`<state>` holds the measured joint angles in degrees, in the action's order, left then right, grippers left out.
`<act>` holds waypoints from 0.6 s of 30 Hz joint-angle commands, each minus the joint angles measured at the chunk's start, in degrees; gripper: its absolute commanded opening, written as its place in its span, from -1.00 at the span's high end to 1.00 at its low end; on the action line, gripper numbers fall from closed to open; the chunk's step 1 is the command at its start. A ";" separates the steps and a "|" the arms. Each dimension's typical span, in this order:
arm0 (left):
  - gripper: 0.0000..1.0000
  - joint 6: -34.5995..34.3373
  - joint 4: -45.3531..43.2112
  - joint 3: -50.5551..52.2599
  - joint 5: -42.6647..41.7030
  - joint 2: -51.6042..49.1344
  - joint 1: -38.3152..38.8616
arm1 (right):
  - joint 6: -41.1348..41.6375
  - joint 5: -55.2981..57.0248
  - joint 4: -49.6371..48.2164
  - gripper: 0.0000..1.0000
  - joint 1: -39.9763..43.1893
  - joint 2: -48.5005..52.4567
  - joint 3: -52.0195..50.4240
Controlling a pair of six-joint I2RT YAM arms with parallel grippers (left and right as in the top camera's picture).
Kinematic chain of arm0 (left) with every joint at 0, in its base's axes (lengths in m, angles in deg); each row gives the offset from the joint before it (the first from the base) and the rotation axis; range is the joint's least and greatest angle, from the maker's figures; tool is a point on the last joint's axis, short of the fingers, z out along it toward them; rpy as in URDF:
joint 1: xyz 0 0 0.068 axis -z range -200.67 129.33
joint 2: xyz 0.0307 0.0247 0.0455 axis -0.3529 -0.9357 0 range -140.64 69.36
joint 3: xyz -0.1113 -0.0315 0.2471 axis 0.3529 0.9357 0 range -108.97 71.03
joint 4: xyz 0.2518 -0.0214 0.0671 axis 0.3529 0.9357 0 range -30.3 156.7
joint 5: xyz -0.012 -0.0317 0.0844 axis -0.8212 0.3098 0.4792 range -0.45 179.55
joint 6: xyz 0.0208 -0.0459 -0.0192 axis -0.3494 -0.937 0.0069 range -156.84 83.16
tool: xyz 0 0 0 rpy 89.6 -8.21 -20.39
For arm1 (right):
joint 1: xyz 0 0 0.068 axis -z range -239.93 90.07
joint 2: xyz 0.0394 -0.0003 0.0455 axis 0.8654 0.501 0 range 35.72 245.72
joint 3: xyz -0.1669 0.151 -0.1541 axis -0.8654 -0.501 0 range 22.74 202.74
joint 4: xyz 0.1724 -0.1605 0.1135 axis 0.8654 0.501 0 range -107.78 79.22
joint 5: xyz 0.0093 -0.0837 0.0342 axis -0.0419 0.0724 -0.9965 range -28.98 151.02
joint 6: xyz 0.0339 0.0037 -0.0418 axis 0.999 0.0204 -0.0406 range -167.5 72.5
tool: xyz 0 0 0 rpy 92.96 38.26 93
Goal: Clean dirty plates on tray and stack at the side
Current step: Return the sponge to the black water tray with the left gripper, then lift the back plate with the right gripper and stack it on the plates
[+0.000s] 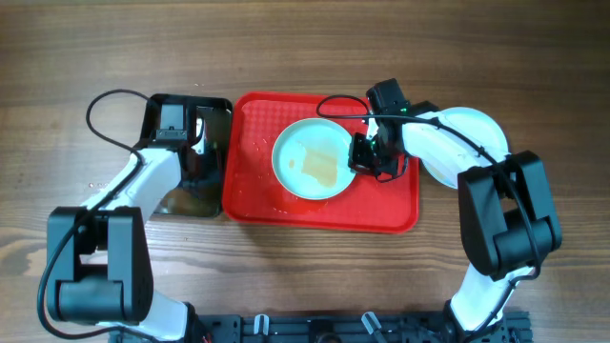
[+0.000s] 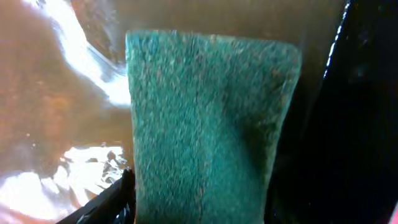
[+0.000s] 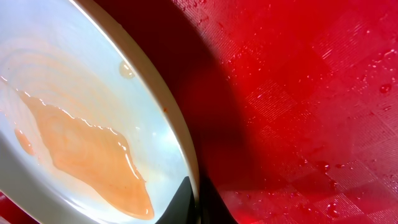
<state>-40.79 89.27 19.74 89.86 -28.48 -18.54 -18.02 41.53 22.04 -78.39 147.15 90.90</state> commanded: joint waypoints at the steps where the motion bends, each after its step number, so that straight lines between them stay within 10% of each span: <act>1: 0.11 -1.03 0.31 0.39 -0.96 0.02 -0.11 | -0.96 1.62 0.37 0.91 -0.11 1.42 -0.42; 4: 0.92 -1.01 -0.15 0.39 -0.94 0.02 -0.11 | -0.96 1.60 0.39 0.91 -0.11 1.42 -0.42; 10: 0.92 -1.01 -1.29 0.20 -0.87 1.18 -0.13 | -0.98 1.60 0.59 0.91 -0.11 1.42 -0.42; 13: 0.16 -1.03 -1.33 0.15 -0.90 4.68 -0.13 | -1.05 1.60 0.33 0.91 -0.11 1.42 -0.42; 18: -0.18 -4.15 0.42 0.15 -0.94 12.55 -0.13 | -7.08 0.96 -0.39 0.91 -0.11 1.27 -0.35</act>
<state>-42.06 88.50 19.87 89.62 -22.23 -18.54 -20.58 41.53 21.82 -78.39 147.15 90.90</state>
